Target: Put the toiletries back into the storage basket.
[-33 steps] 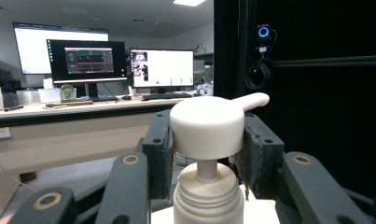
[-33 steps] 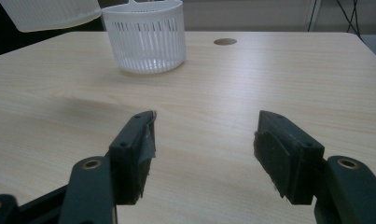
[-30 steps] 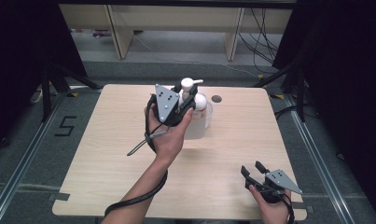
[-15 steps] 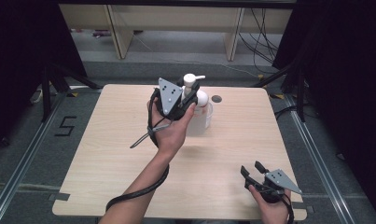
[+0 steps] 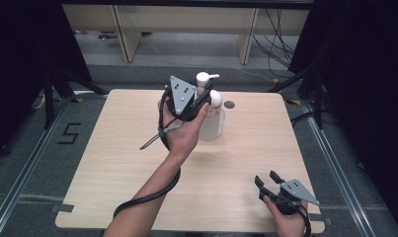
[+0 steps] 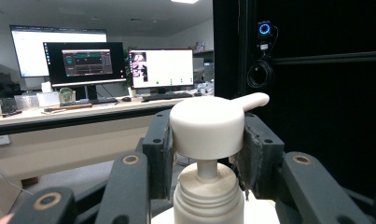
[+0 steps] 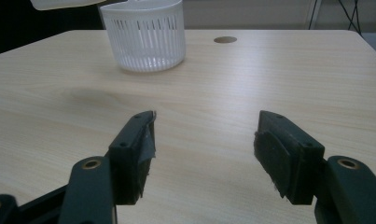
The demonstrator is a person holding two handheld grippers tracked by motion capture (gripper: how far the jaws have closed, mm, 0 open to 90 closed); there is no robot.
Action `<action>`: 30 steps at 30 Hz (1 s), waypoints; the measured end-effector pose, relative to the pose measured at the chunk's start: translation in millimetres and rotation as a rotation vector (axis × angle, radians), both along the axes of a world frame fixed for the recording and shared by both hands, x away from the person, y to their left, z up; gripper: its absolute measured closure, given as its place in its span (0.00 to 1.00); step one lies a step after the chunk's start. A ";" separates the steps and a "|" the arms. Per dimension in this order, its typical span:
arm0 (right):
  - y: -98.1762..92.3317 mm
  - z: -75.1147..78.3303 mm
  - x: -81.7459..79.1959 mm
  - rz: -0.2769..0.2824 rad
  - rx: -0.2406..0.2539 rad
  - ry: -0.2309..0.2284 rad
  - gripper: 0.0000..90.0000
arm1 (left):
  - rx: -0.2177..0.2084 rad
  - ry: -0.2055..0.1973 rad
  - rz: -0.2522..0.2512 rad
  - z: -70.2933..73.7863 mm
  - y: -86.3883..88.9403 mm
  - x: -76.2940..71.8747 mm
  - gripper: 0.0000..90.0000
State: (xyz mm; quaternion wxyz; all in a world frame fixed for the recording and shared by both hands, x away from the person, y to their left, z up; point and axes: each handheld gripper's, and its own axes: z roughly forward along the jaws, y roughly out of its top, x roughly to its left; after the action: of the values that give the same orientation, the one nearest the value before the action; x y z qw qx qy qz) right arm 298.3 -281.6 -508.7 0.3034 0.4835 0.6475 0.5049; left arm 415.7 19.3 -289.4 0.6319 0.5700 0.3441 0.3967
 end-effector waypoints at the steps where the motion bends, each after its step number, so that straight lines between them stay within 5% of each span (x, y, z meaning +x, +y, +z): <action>1: -0.2 0.0 0.4 0.006 -0.006 0.000 0.43 | -0.001 0.000 0.000 0.5 -0.1 1.2 0.66; 30: -0.3 -0.3 0.3 -0.002 0.001 0.010 0.43 | -0.006 0.012 -0.002 3.0 -5.9 25.9 0.66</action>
State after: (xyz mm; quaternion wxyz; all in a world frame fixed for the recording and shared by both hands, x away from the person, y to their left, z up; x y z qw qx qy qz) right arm 298.5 -282.0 -509.0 0.3005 0.4868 0.6483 0.5025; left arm 441.7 13.4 -286.4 0.6322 0.5706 0.3484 0.3916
